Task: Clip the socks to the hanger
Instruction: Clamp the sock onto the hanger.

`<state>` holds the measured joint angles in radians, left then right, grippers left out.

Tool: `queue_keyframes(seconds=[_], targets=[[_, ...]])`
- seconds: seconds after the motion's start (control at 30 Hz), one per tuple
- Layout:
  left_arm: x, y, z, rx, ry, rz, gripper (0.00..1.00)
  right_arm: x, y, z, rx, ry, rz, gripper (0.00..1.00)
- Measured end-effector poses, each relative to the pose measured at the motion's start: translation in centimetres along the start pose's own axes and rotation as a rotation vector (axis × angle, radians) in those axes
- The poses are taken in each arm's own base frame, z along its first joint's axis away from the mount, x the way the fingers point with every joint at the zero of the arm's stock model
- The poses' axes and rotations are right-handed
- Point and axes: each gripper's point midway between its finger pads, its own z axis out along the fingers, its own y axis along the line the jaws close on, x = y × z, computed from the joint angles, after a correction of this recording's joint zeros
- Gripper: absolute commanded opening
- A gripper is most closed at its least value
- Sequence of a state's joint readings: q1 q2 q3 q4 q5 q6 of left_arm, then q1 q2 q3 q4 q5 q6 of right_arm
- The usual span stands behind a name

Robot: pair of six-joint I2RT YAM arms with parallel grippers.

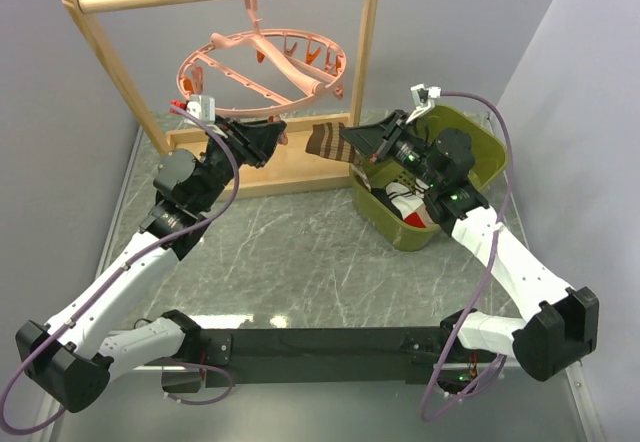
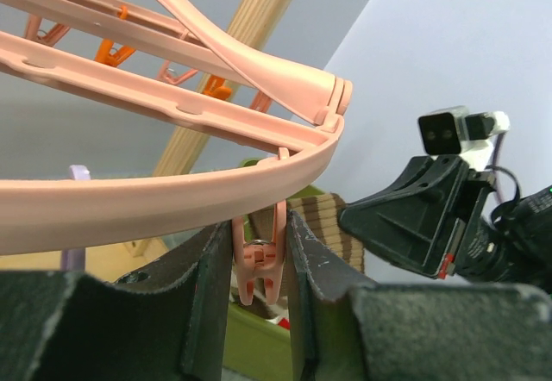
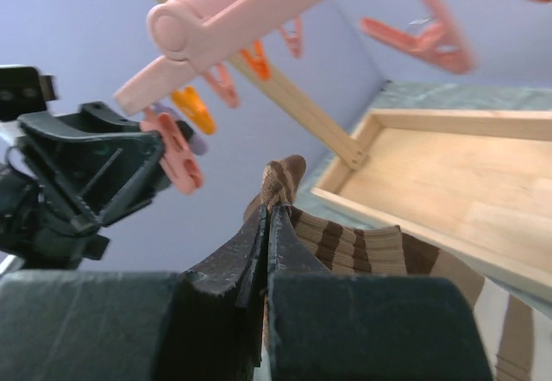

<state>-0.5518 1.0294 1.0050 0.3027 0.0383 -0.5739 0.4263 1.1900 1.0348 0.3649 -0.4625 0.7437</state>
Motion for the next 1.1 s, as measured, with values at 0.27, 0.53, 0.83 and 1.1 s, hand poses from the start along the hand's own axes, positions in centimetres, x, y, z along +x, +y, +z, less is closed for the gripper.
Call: queue_keyframes(seconds=[0.27,0.53,0.83,1.1], targets=[[-0.6,-0.7,0.1,0.015,-0.021,-0.066,0.18,0.8,2.8,1.8,-0.118,-0.017,0.048,0.00],[-0.6,-0.6,0.3,0.000,-0.034,-0.106,0.18,0.6,4.4,2.0,-0.179,-0.035,0.051,0.00],[-1.0,-0.8,0.5,0.006,-0.049,-0.148,0.18,0.5,5.3,2.3,-0.228,-0.047,0.049,0.00],[-0.9,-0.8,0.6,0.007,-0.049,-0.156,0.18,1.2,5.2,2.9,-0.247,-0.035,0.067,0.00]])
